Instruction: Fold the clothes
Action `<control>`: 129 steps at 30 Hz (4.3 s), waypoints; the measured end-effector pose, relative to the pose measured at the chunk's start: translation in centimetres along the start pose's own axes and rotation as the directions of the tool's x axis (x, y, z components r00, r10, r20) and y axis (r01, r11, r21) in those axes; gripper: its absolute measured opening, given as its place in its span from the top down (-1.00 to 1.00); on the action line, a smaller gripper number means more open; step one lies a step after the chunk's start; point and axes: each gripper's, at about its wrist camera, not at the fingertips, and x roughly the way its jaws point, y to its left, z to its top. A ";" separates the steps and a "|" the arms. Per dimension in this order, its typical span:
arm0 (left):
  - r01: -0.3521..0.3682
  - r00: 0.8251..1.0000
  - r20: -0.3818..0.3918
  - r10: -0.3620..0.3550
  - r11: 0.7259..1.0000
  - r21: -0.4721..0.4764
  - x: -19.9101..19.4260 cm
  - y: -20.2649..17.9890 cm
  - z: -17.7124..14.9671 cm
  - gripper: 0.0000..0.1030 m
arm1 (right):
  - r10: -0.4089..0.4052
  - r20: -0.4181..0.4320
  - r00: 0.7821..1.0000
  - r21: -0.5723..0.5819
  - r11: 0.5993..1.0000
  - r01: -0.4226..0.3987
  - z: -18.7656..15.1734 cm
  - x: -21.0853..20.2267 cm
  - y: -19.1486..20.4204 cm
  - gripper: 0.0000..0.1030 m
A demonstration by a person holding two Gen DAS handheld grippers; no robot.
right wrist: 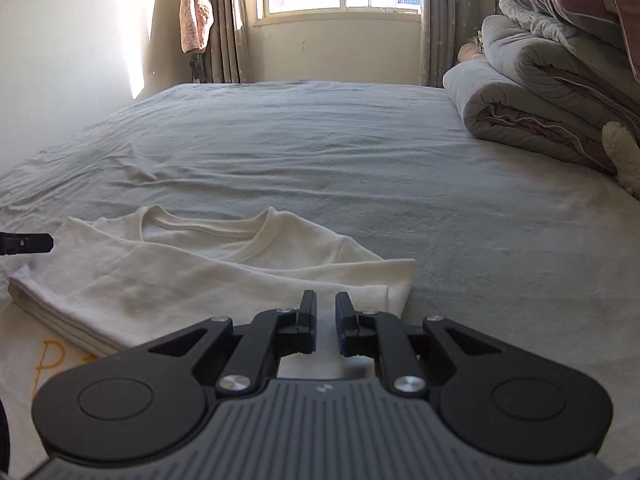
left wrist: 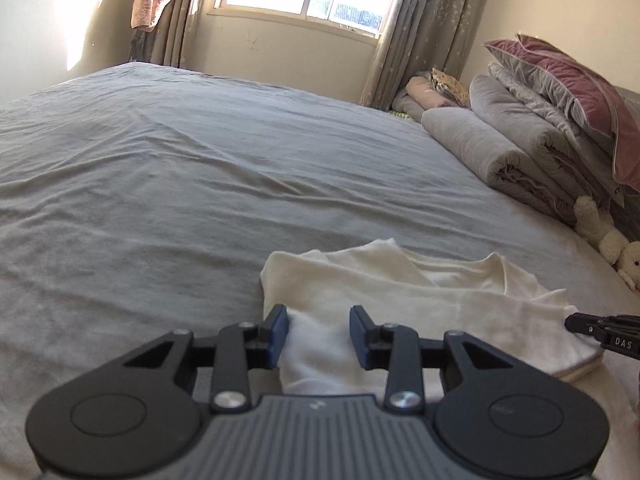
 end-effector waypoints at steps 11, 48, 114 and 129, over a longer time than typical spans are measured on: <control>0.052 0.997 0.054 -0.050 0.998 -0.043 -2.7 -1.0 0.9 0.27 | 0.072 0.064 0.995 0.083 0.994 -0.077 0.7 -2.5 1.1 0.58; 0.042 0.998 -0.039 -0.040 0.998 0.039 -1.4 -0.5 1.6 0.01 | 0.013 0.026 1.000 0.063 0.998 -0.014 0.1 -1.9 0.0 0.23; 0.217 0.890 -0.411 -0.198 0.976 -0.001 -24.7 -1.5 -14.9 -0.20 | 0.040 -0.385 0.922 0.047 0.999 -0.024 -14.8 -23.7 2.8 -0.16; 0.159 0.901 -0.414 -0.132 0.987 0.031 -25.0 -2.4 -15.2 -0.13 | 0.078 -0.391 0.917 0.157 0.988 -0.017 -15.6 -25.1 2.0 -0.05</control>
